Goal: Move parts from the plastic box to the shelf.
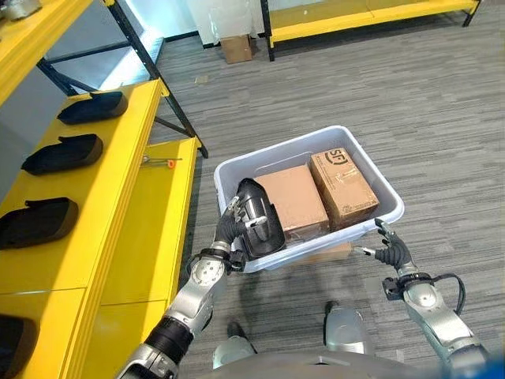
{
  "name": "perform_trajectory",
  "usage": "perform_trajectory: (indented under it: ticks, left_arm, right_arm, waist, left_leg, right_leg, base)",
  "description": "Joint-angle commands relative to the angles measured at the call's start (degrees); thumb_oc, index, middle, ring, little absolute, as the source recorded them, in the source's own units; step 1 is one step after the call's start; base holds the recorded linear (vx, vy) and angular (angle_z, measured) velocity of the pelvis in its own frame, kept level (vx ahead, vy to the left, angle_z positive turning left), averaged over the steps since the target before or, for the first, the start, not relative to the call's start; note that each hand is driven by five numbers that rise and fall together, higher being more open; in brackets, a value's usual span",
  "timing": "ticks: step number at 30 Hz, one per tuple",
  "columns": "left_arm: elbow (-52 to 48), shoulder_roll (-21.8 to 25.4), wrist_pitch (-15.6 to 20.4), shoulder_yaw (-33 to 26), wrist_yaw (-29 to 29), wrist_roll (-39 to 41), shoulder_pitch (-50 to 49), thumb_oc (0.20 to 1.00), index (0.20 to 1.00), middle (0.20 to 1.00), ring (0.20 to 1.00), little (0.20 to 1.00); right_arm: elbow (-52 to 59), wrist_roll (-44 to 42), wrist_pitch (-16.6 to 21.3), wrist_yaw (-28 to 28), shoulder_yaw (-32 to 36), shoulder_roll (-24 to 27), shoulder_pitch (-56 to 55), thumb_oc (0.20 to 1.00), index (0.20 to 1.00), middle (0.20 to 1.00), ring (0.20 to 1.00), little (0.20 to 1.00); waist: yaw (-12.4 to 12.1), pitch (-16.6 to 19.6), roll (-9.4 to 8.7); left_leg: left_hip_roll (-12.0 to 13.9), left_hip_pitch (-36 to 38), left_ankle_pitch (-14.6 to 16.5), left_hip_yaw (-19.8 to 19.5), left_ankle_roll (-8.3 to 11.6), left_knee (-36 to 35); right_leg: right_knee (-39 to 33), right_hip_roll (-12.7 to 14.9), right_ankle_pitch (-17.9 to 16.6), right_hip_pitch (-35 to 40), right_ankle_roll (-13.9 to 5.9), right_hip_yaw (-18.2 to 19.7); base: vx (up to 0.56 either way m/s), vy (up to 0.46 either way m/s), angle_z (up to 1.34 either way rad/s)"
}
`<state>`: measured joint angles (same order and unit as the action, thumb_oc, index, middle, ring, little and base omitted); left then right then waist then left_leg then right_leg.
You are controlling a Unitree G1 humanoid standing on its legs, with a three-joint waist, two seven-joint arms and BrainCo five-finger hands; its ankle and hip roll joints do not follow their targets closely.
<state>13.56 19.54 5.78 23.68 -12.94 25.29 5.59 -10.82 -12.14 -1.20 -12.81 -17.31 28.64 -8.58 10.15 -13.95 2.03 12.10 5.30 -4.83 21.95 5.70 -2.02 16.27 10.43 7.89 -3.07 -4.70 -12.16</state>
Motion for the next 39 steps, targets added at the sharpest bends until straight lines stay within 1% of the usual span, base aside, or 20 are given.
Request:
perform_trajectory:
  ticks: [1, 3, 7, 11, 12, 14, 15, 16, 17, 20, 22, 24, 26, 27, 28, 29, 30, 33, 37, 39]
  left_arm:
    - [-3.1, 1.1, 1.0, -0.6, -1.4, -2.0, -0.2, 1.0, 1.0, 1.0, 1.0, 1.0]
    - [-3.4, 0.7, 1.1, 1.3, -3.4, -4.4, 1.2, 1.0, 1.0, 1.0, 1.0, 1.0]
    - [-3.7, 0.5, 0.9, 2.2, -5.3, -5.4, 2.6, 1.0, 1.0, 1.0, 1.0, 1.0]
    - [-2.8, 0.1, -1.0, 2.8, -8.5, -4.9, 5.9, 1.0, 1.0, 1.0, 1.0, 1.0]
    - [-1.6, -0.1, -2.1, 3.0, -10.3, -5.4, 7.2, 1.0, 1.0, 1.0, 1.0, 1.0]
    - [-0.7, -0.3, -2.8, 3.2, -10.9, -5.6, 8.1, 1.0, 1.0, 1.0, 1.0, 1.0]
    - [0.1, -0.6, -3.5, 3.7, -12.5, -6.8, 9.1, 1.0, 1.0, 1.0, 1.0, 1.0]
    - [0.7, -0.6, -3.5, 4.0, -13.4, -7.7, 9.8, 1.0, 1.0, 1.0, 1.0, 1.0]
    - [1.6, -0.7, -3.1, 4.7, -13.5, -8.7, 11.3, 1.0, 1.0, 1.0, 1.0, 1.0]
    - [2.2, -1.2, -3.7, 5.3, -13.9, -8.2, 12.8, 1.0, 1.0, 1.0, 1.0, 1.0]
    - [3.7, -2.3, -4.2, 6.5, -14.8, -7.3, 15.4, 1.0, 1.0, 1.0, 1.0, 1.0]
    - [5.5, -2.9, -5.6, 7.1, -16.5, -7.6, 17.7, 1.0, 1.0, 1.0, 1.0, 1.0]
    - [6.5, -2.9, -5.7, 7.4, -17.7, -6.9, 18.6, 1.0, 1.0, 1.0, 1.0, 1.0]
    - [8.7, -3.5, -5.5, 7.4, -19.5, -5.8, 20.7, 1.0, 1.0, 1.0, 1.0, 1.0]
    - [8.8, -3.5, -5.5, 7.4, -19.5, -5.8, 20.7, 1.0, 1.0, 1.0, 1.0, 1.0]
    - [11.8, -4.5, -5.1, 7.1, -21.3, -4.1, 22.7, 1.0, 1.0, 1.0, 1.0, 1.0]
    - [12.3, -4.7, -4.8, 7.0, -21.5, -4.0, 23.0, 1.0, 1.0, 1.0, 1.0, 1.0]
    - [16.4, -6.0, -3.5, 5.9, -23.4, -4.9, 26.4, 1.0, 1.0, 1.0, 1.0, 1.0]
    - [17.9, -6.5, -3.5, 5.3, -24.7, -5.6, 28.7, 1.0, 1.0, 1.0, 1.0, 1.0]
    - [18.8, -6.6, -4.0, 4.5, -25.8, -5.4, 29.9, 1.0, 1.0, 1.0, 1.0, 1.0]
  right_arm:
    - [3.0, 0.1, 1.8, 0.3, -1.3, -0.5, 4.8, 1.0, 1.0, 1.0, 1.0, 1.0]
    - [3.5, 0.1, 2.3, -0.7, -2.6, -1.0, 5.4, 1.0, 1.0, 1.0, 1.0, 1.0]
    - [4.4, -0.1, 2.1, -0.9, -3.0, -0.9, 6.2, 1.0, 1.0, 1.0, 1.0, 1.0]
    - [4.7, 0.2, 2.0, -1.3, -3.7, -0.8, 7.3, 1.0, 1.0, 1.0, 1.0, 1.0]
    - [4.7, 0.1, 2.1, -1.6, -4.0, -0.9, 7.9, 1.0, 1.0, 1.0, 1.0, 1.0]
    - [4.6, -0.1, 2.4, -1.8, -4.2, -0.9, 8.3, 1.0, 1.0, 1.0, 1.0, 1.0]
    - [4.6, 0.0, 2.7, -2.2, -4.6, -0.9, 8.6, 1.0, 1.0, 1.0, 1.0, 1.0]
    - [4.8, -0.1, 2.8, -2.5, -4.9, -0.9, 8.8, 1.0, 1.0, 1.0, 1.0, 1.0]
    - [5.2, -0.5, 2.8, -2.6, -5.0, -0.7, 9.3, 1.0, 1.0, 1.0, 1.0, 1.0]
    - [5.6, -0.6, 3.2, -3.2, -5.4, -0.5, 9.9, 1.0, 1.0, 1.0, 1.0, 1.0]
    - [6.0, -1.4, 3.4, -3.7, -6.1, -0.3, 11.0, 1.0, 1.0, 1.0, 1.0, 1.0]
    - [6.8, -4.2, 6.1, -5.3, -5.4, 0.0, 12.1, 1.0, 1.0, 1.0, 1.0, 1.0]
    - [7.6, -4.6, 6.9, -5.4, -4.8, 0.2, 12.7, 1.0, 1.0, 1.0, 1.0, 1.0]
    - [9.6, -4.8, 7.4, -5.1, -3.8, 0.9, 13.8, 1.0, 1.0, 1.0, 1.0, 1.0]
    - [9.7, -4.8, 7.4, -5.1, -3.8, 0.9, 13.8, 1.0, 1.0, 1.0, 1.0, 1.0]
    - [12.4, -4.3, 6.6, -4.8, -3.2, 1.5, 15.0, 1.0, 1.0, 1.0, 1.0, 1.0]
    - [12.9, -4.3, 6.4, -4.7, -3.2, 1.5, 15.2, 1.0, 1.0, 1.0, 1.0, 1.0]
    - [15.9, -4.7, 3.8, -5.0, -2.8, 1.9, 17.4, 1.0, 1.0, 1.0, 1.0, 1.0]
    - [15.4, -7.3, 4.6, -6.2, -2.4, 1.5, 18.3, 1.0, 1.0, 1.0, 1.0, 1.0]
    - [15.8, -7.4, 3.7, -6.2, -1.7, 1.4, 18.3, 1.0, 1.0, 1.0, 1.0, 1.0]
  waist:
    - [0.1, -0.9, -0.29]
    - [-0.1, -1.4, -1.12]
    - [-0.1, -2.0, -1.59]
    - [0.2, -3.1, -1.98]
    - [0.4, -3.7, -2.18]
    - [0.5, -4.1, -2.34]
    - [0.7, -4.7, -2.62]
    - [0.9, -5.1, -2.75]
    - [1.2, -5.8, -3.02]
    - [1.4, -6.8, -3.29]
    - [2.0, -8.2, -3.65]
    - [2.6, -9.4, -4.13]
    - [2.8, -9.9, -4.37]
    - [3.3, -11.0, -4.7]
    - [3.3, -11.0, -4.68]
    - [4.0, -12.2, -5.0]
    - [4.1, -12.5, -5.07]
    - [5.2, -14.5, -5.72]
    - [5.7, -15.8, -6.05]
    - [6.3, -15.8, -6.19]
  left_leg:
    - [2.8, -0.6, -0.2, -0.9, 0.64, 2.2]
    - [2.4, -1.1, 0.3, -0.8, 0.48, 2.1]
    - [2.5, -1.8, 0.1, -0.7, 0.51, 1.7]
    - [3.0, -3.3, 0.0, 0.2, 0.59, 2.5]
    - [3.4, -4.1, 0.0, 0.7, 0.67, 3.2]
    - [3.6, -4.7, 0.0, 1.0, 0.74, 3.7]
    - [3.6, -4.7, 0.9, 0.6, 1.32, 4.2]
    - [3.7, -5.0, 0.9, 0.6, 1.31, 4.4]
    - [3.9, -5.8, 1.1, 0.7, 1.37, 5.1]
    - [4.1, -7.1, 1.2, 0.7, 1.45, 6.0]
    - [4.4, -8.8, 1.3, 0.8, 1.64, 7.1]
    - [4.5, -10.4, 1.5, 1.0, 1.73, 7.8]
    - [4.6, -11.6, 1.7, 0.9, 1.74, 8.5]
    - [4.7, -13.4, 1.8, 0.9, 1.8, 9.1]
    - [4.7, -13.5, 1.8, 0.9, 1.8, 9.1]
    - [4.7, -15.0, 2.0, 1.1, 1.87, 9.7]
    - [4.8, -15.4, 2.0, 1.1, 1.87, 9.9]
    - [4.8, -18.6, 2.4, 1.6, 1.81, 11.3]
    - [4.9, -21.9, 2.8, 1.6, 1.83, 12.8]
    - [4.8, -23.7, 3.0, 1.9, 1.77, 13.3]
  right_leg:
    - [-6.7, 0.9, -4.6, 4.9, -0.65, -0.8]
    - [-8.2, 0.5, -5.5, 4.3, -1.09, -0.7]
    - [-9.1, 0.3, -5.8, 4.1, -1.26, -0.7]
    - [-9.0, 0.3, -5.8, 3.1, -1.3, -0.9]
    - [-8.7, 0.3, -5.8, 2.4, -1.34, -1.1]
    - [-8.4, 0.3, -5.7, 1.9, -1.34, -1.1]
    - [-8.0, 0.4, -4.8, 1.9, -1.82, -0.8]
    - [-7.9, 0.4, -4.8, 1.6, -1.82, -0.6]
    - [-7.6, 0.2, -4.7, 0.9, -1.76, -0.3]
    - [-7.3, 0.0, -4.7, -0.2, -1.64, 0.1]
    - [-6.9, -0.4, -4.7, -2.0, -1.47, 0.9]
    - [-6.7, -0.9, -4.7, -3.9, -1.5, 1.7]
    - [-6.3, -1.0, -4.7, -5.3, -1.57, 2.0]
    - [-5.8, -1.1, -4.9, -7.8, -1.64, 2.5]
    - [-5.8, -1.1, -4.9, -7.8, -1.64, 2.5]
    - [-5.2, -1.3, -5.0, -10.0, -1.69, 3.2]
    - [-5.1, -1.4, -5.0, -10.4, -1.69, 3.3]
    - [-4.0, -1.6, -5.6, -14.7, -1.83, 4.4]
    - [-3.0, -1.6, -5.8, -18.2, -2.01, 5.1]
    - [-2.8, -1.6, -6.1, -20.5, -2.16, 5.5]
  base:
    - [0.05, 0.033, 0.19]
    - [-0.01, -0.007, 0.15]
    - [-0.01, -0.004, 0.04]
    - [-0.04, -0.003, -0.05]
    - [-0.06, -0.019, -0.04]
    - [-0.02, -0.02, -0.06]
    - [0.01, -0.015, -0.13]
    - [0.0, -0.019, -0.14]
    - [-0.03, -0.02, -0.07]
    - [-0.03, -0.014, -0.03]
    - [-0.04, -0.016, -0.09]
    - [-0.04, -0.004, -0.1]
    - [-0.08, 0.011, -0.15]
    - [-0.1, 0.022, -0.22]
    - [-0.11, 0.056, -0.24]
    - [-0.04, 0.041, -0.18]
    - [-0.07, 0.068, -0.14]
    - [-0.07, 0.039, -0.08]
    - [-0.05, 0.009, -0.11]
    - [-0.03, 0.013, -0.09]
